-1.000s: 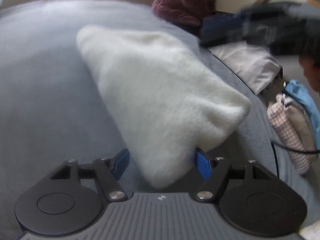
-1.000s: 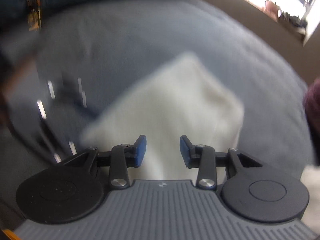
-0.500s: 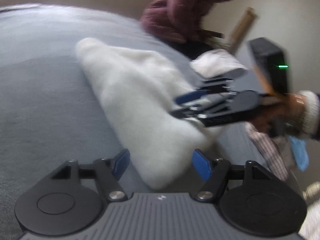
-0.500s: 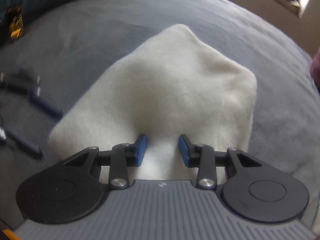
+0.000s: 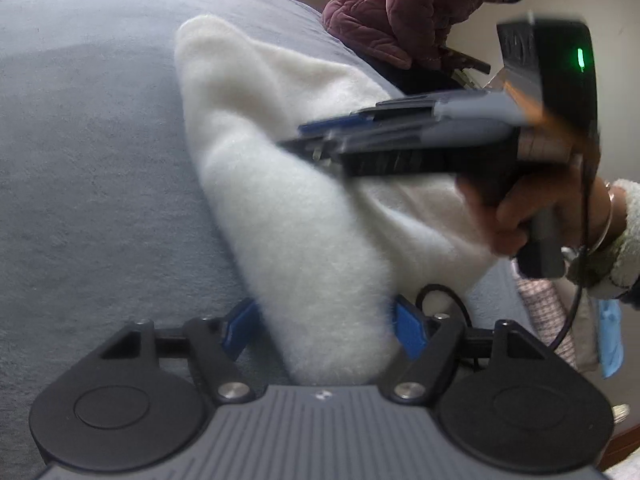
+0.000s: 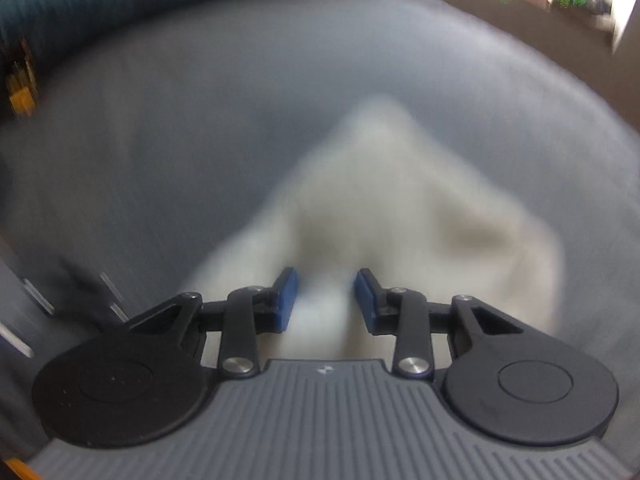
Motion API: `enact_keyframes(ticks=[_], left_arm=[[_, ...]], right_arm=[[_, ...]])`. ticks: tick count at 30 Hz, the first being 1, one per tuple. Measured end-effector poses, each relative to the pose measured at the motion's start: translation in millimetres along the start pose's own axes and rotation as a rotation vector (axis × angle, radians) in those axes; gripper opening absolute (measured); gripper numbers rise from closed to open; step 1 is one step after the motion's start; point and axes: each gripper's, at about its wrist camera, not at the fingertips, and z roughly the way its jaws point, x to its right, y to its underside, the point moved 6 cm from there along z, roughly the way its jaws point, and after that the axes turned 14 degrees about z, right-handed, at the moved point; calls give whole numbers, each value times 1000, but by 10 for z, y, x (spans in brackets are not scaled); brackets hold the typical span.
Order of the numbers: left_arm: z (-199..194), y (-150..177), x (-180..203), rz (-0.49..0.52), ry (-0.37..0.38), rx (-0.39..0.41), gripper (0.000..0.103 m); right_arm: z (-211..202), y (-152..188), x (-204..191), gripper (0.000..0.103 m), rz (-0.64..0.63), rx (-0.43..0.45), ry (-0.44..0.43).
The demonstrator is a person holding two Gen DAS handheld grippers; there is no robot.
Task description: Fold clothes
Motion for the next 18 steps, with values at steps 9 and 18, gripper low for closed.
enact_keyframes(ticks=[9, 18], left_arm=[[42, 46, 5, 7, 8, 2, 73], [90, 112, 33, 20, 13, 11, 73]], right_arm=[[35, -358, -71, 26, -27, 49, 31], [-34, -776, -142, 23, -24, 166, -4]])
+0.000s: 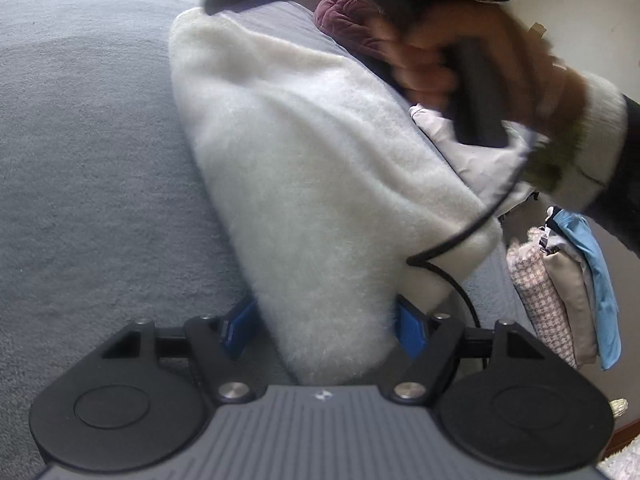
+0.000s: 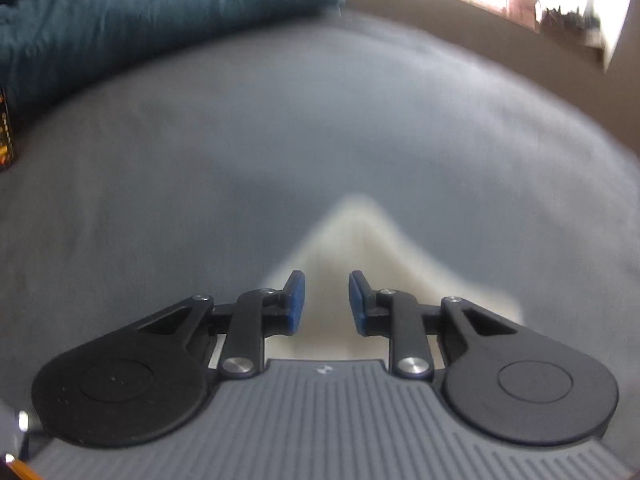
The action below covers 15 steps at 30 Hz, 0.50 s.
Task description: Fold clothes
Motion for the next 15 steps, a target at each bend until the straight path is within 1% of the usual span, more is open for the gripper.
enact_keyframes(ticks=[1, 4, 6, 9, 10, 11, 13, 15], left_arm=[[7, 3, 4, 5, -1, -1, 73], [25, 11, 18, 27, -10, -5, 73], [25, 10, 31, 47, -13, -7, 73], [5, -2, 53, 84, -13, -6, 73], [-2, -6, 60, 96, -13, -6, 73], [-27, -10, 63, 110, -15, -2, 73], [-102, -17, 89, 154, -25, 10, 72], [-219, -20, 138, 226, -39, 23, 67]], right_arm=[[88, -6, 21, 23, 0, 12, -4], [535, 285, 208, 23, -43, -33, 54], [520, 345, 217, 23, -28, 4, 55], [397, 239, 185, 24, -40, 7, 56], [336, 152, 222, 24, -11, 13, 45], [224, 96, 275, 24, 34, 24, 32], [-58, 54, 387, 24, 91, 75, 29], [-418, 103, 497, 24, 127, 107, 22]])
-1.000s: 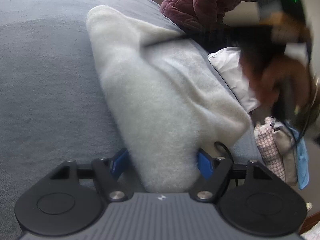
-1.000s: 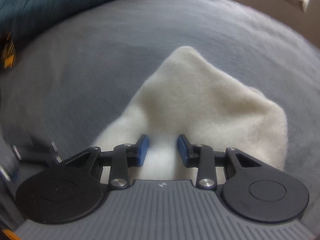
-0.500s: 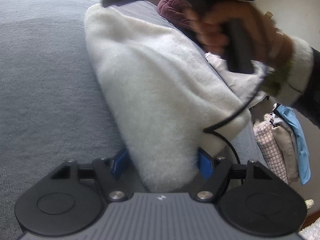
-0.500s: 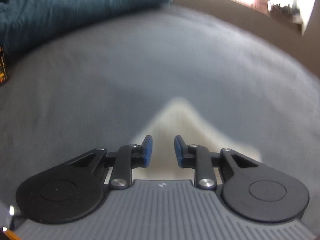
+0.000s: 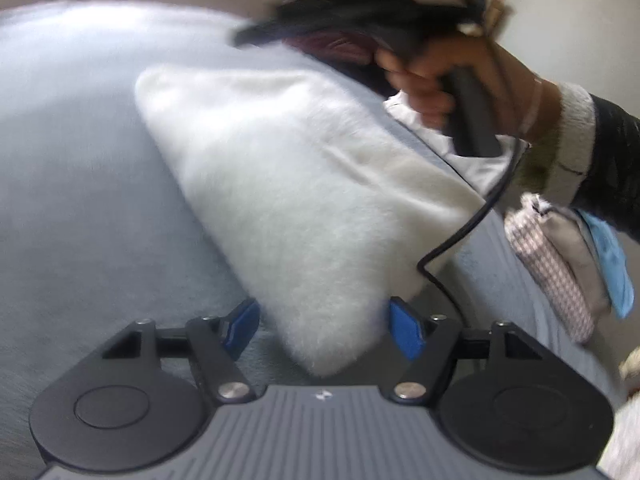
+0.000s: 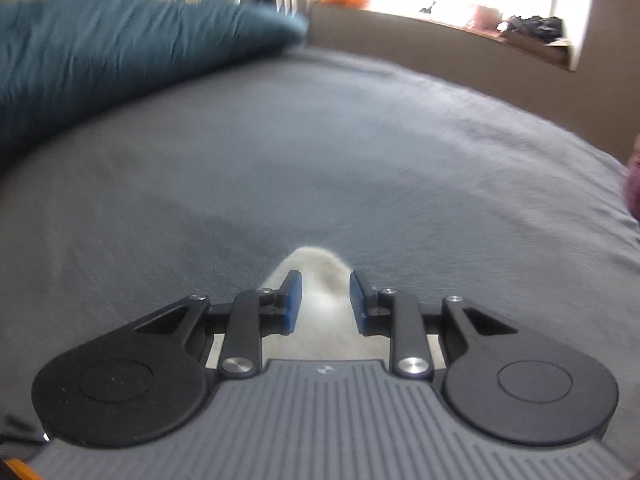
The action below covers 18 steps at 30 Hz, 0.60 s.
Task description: Fold clothes
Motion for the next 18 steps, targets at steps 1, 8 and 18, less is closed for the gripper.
enact_keyframes(ticks=[1, 8, 18], left_arm=[[-70, -2, 22, 42, -8, -3, 65], [-595, -269, 11, 249, -80, 45, 63], [86, -790, -147, 325, -214, -99, 35]], right_arm=[[-183, 43, 78, 24, 21, 6, 3], [-1232, 437, 572, 23, 152, 34, 48], [-921, 735, 546, 16, 65, -6, 133]])
